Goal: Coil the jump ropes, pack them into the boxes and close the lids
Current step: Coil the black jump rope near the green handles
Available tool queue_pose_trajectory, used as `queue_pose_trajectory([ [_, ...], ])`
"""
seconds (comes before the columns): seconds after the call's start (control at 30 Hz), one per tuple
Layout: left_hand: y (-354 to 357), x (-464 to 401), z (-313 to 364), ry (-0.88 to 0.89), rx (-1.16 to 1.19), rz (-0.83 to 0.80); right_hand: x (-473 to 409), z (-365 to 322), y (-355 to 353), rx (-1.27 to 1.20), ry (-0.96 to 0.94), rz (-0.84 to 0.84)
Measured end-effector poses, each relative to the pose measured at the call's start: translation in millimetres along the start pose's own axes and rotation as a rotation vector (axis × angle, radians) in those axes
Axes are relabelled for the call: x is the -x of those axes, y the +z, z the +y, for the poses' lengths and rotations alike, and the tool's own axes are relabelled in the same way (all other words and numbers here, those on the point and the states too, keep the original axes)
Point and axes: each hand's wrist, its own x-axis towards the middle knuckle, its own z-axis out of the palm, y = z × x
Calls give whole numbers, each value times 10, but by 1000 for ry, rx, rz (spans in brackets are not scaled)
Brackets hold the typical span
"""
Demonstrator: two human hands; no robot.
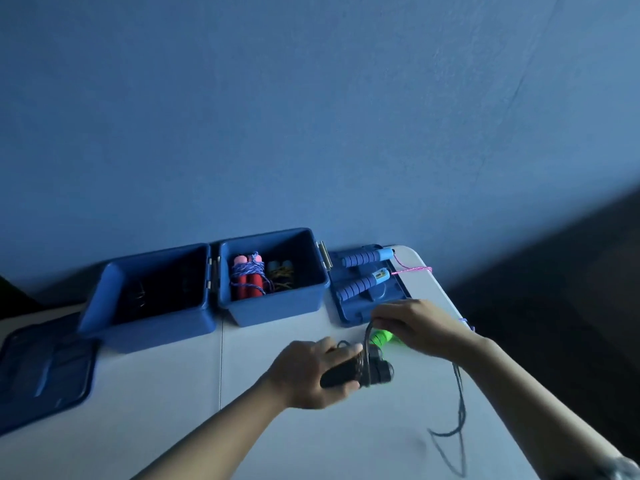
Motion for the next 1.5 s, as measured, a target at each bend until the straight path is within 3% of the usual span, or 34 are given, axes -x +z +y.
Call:
queue_pose_trajectory([
  [0.1,-90,34,112,73,155,14,-89,75,137,-220,81,37],
  [0.2,-243,6,205,-36,307,112,-116,109,238,-437,228,104],
  [0.37,-403,-191,186,-242,490,380,-185,-39,470,-377,487,110],
  [0.6,-445,-373,66,-382,421,624,-152,-372,653,-297,407,171],
  [0.77,-368,-363,43,-456,269,651,-94,-608,637,-437,539,210],
  [0.93,-343,-365,-112,-660,126,651,-24,-760,642,-604,666,93],
  [1.03,-293,-322,-280,-764,39,590,67,-815,786,-445,656,-5],
  [1.13,-266,-227,-407,-900,-16,441,149,-907,978,-218,526,-51],
  [1.23,-80,-42,-483,-734,-185,263,124,-921,910,-200,399,22],
  [1.33,73,179,-459,-475,-198,132,7,-713,669,-31,228,53],
  [1.5,126,390,-293,-199,-54,8,-156,-365,461,36,71,-110],
])
